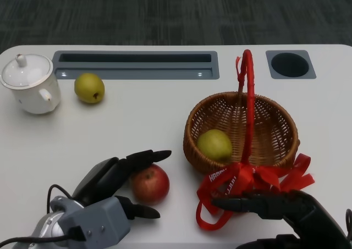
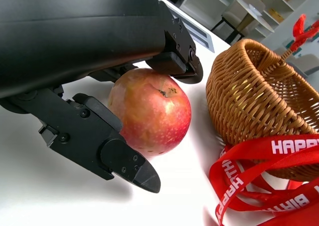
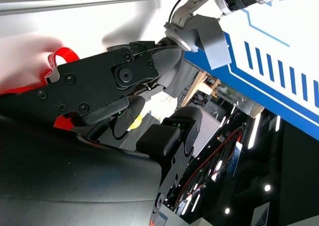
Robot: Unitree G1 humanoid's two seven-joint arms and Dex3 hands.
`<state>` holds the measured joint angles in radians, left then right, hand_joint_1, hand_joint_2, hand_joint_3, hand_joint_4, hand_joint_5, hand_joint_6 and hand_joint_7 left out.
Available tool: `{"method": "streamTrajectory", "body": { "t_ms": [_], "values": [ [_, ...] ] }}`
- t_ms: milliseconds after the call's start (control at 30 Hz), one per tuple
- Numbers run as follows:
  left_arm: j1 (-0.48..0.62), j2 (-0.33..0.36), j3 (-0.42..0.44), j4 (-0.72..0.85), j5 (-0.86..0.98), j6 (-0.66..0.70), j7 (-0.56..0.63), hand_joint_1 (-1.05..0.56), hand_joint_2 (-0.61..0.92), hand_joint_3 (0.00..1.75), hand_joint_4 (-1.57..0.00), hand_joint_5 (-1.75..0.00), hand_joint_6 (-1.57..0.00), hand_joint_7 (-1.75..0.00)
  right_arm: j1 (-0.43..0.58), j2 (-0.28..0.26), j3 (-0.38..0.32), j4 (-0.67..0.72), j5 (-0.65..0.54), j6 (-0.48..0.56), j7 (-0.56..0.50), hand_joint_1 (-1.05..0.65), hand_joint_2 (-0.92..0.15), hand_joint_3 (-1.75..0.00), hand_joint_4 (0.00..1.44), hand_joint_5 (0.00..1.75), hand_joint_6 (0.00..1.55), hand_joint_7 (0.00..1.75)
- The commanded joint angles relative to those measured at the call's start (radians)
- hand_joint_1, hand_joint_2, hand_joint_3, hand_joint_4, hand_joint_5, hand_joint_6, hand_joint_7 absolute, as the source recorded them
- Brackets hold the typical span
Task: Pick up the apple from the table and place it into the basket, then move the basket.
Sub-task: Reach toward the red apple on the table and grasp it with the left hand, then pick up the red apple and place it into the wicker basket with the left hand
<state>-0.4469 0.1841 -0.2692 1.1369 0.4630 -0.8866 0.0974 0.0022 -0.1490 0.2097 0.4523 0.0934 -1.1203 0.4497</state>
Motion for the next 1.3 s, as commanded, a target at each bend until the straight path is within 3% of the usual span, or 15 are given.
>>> {"method": "streamTrajectory", "body": {
  "t_ms": [33, 233, 367, 500, 667, 833, 1300],
  "values": [
    [-0.006, 0.011, -0.016, 0.043, 0.010, 0.049, 0.001, -0.46, 0.68, 0.01, -0.52, -0.01, -0.48, 0.00, 0.003, -0.020, -0.006, -0.011, 0.014, 0.006, 0.001, -0.48, -0.84, 0.00, 0.81, 0.00, 0.72, 0.00],
    [-0.012, -0.010, -0.017, 0.055, -0.019, 0.075, -0.016, -0.35, 0.70, 0.00, -0.61, -0.04, -0.56, -0.03, -0.002, -0.021, -0.007, -0.007, 0.015, 0.002, 0.000, -0.48, -0.84, 0.00, 0.82, 0.00, 0.73, 0.00],
    [-0.002, -0.025, 0.020, 0.027, -0.070, 0.095, 0.012, -0.01, 0.80, 0.01, -0.97, -0.11, -0.88, -0.08, 0.000, -0.024, -0.007, -0.010, 0.018, 0.006, 0.001, -0.48, -0.84, 0.00, 0.81, 0.00, 0.73, 0.00],
    [0.004, -0.014, 0.016, -0.006, -0.051, 0.081, 0.086, 0.06, 0.85, 0.01, -1.15, -0.11, -1.04, -0.07, 0.000, -0.024, -0.007, -0.009, 0.015, 0.005, 0.000, -0.48, -0.84, 0.00, 0.80, 0.00, 0.73, 0.00],
    [0.039, -0.013, 0.035, -0.064, -0.063, 0.015, 0.155, 0.08, 0.83, 0.00, -1.19, -0.10, -1.08, -0.06, -0.001, -0.020, -0.005, 0.001, 0.023, -0.002, 0.001, -0.48, -0.85, 0.00, 0.81, 0.00, 0.73, 0.00],
    [0.102, 0.004, 0.055, -0.196, -0.081, -0.003, 0.140, 0.06, 0.83, 0.00, -1.22, -0.10, -1.09, -0.05, 0.002, -0.022, -0.005, -0.008, 0.019, 0.008, -0.001, -0.50, -0.86, 0.00, 0.81, 0.00, 0.73, 0.00],
    [0.322, 0.039, 0.129, -0.856, -0.170, 0.153, -0.006, 0.01, 0.77, 0.00, -1.25, -0.08, -1.15, -0.04, -0.012, -0.016, -0.004, 0.007, 0.013, 0.006, -0.002, -0.50, -0.86, 0.00, 0.82, 0.00, 0.74, 0.00]
  ]
}}
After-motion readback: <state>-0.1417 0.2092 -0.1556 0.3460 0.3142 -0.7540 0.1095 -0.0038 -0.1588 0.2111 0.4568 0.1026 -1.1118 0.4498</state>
